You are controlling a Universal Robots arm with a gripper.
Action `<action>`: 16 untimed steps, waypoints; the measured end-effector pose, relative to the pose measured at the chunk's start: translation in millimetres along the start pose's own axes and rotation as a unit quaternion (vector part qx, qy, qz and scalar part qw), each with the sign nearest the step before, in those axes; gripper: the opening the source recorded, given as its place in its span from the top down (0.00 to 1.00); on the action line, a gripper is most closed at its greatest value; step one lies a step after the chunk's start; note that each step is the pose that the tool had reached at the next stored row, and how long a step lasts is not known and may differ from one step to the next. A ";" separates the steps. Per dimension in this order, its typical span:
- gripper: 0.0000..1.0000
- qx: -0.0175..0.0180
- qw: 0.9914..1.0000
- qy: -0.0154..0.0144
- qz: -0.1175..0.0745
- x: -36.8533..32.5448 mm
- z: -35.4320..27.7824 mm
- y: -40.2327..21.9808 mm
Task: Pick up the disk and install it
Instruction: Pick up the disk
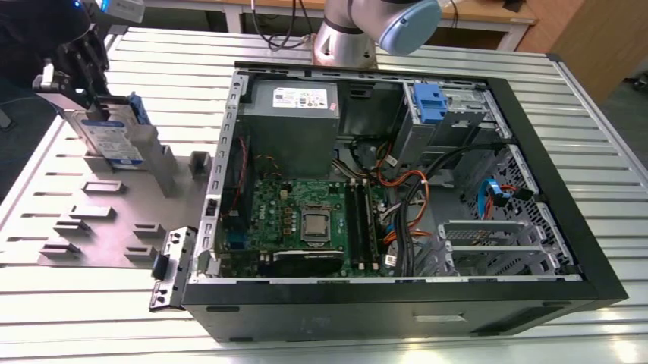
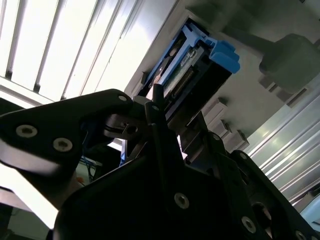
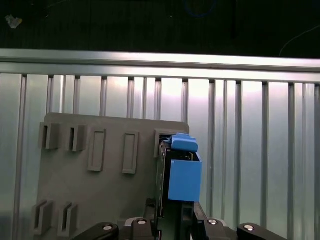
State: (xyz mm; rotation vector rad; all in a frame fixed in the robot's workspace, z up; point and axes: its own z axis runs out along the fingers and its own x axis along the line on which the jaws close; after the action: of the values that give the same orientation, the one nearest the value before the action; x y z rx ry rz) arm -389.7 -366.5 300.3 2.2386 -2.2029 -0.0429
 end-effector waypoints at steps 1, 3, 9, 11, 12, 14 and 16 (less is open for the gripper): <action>0.62 0.000 1.000 -0.005 0.000 0.0 0.1 0.0; 0.62 0.000 1.000 -0.010 0.000 0.0 0.0 0.0; 0.62 0.000 1.000 -0.010 0.002 1.0 0.4 0.0; 0.62 0.000 1.000 -0.011 0.003 1.6 0.4 0.0; 0.62 0.000 1.000 -0.011 0.003 1.9 0.5 0.0; 0.62 0.000 1.000 -0.011 0.004 2.2 0.5 0.0; 0.62 0.000 1.000 -0.010 0.007 2.6 0.7 0.0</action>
State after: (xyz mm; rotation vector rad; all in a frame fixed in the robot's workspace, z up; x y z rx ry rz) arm -389.7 -369.0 299.6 2.2331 -2.2291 -0.0653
